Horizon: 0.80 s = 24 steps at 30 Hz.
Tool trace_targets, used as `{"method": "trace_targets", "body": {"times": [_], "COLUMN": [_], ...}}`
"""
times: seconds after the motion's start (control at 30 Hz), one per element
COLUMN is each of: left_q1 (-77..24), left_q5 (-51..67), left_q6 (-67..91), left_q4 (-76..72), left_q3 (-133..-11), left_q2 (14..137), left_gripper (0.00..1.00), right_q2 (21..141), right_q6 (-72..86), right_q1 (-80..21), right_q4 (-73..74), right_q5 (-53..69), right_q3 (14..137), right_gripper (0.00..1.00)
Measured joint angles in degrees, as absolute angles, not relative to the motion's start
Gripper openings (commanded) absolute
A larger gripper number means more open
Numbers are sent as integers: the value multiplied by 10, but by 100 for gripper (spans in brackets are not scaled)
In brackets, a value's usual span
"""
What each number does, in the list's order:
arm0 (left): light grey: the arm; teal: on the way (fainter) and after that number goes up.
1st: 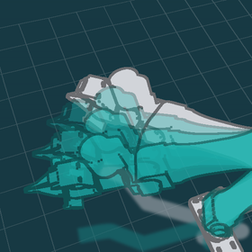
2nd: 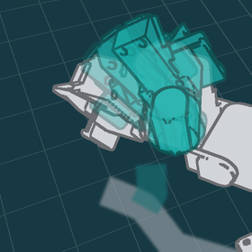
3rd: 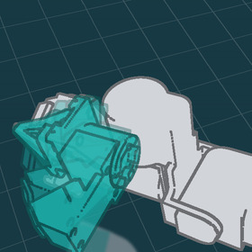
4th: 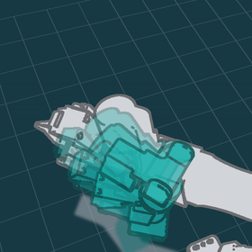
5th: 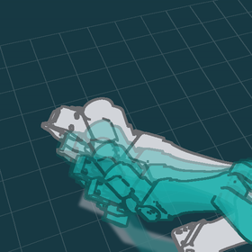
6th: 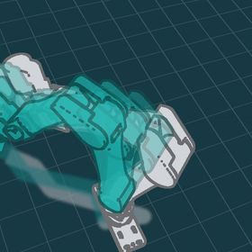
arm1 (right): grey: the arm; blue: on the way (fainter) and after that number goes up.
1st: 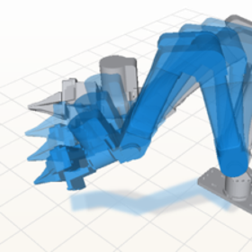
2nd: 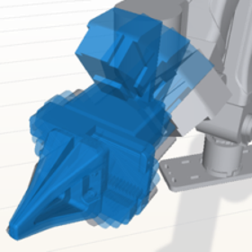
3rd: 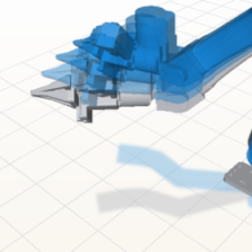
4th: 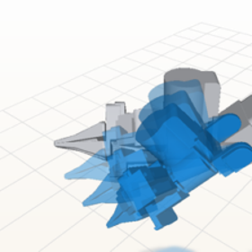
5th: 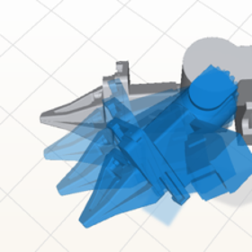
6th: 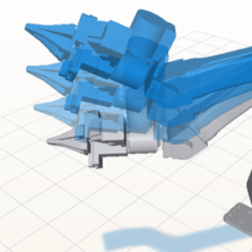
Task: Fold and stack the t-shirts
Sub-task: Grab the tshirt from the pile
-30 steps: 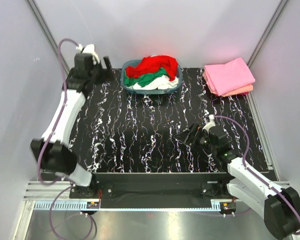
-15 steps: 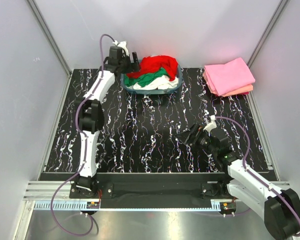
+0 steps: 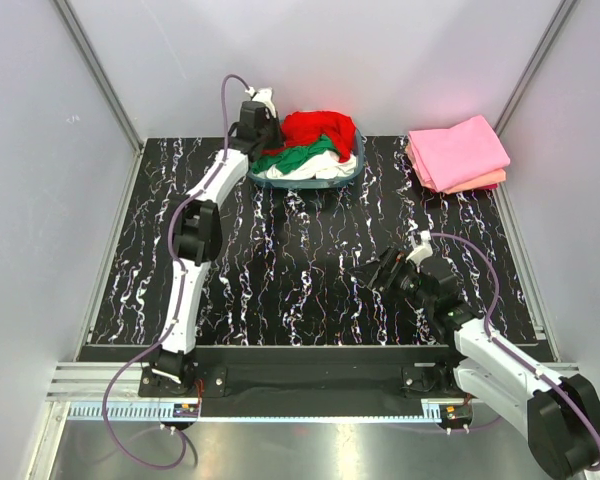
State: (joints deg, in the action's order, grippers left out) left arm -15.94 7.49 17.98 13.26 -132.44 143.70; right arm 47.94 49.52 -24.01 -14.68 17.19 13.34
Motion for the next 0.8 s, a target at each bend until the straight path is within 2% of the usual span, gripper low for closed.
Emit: {"method": "trace_targets", "body": {"times": [0.23,0.37,0.57,0.7,0.8], "left_q1": [-171,-179,-209,-231,-239], "left_q5": [32,28,44,62,67], "left_q6": [147,131,111,103,103], "left_q4": [160,181,231,228,224], "left_q3": [-1366,-1379,-1377,-1238,-1084], "left_q2": [1429,1377,1221,1014,822], "left_gripper": [0,0,0,1,40], "right_q2": [481,481,459,384,317], "right_q6": [495,495,495,496,497], "right_q1": [-240,-240,-240,-240,-241], "right_q4": [-152,-152,-147,-124,-98], "right_q5": [172,172,166,149,131], "right_q3": [131,131,127,114,110], "right_gripper": [100,100,100,100,100]}}
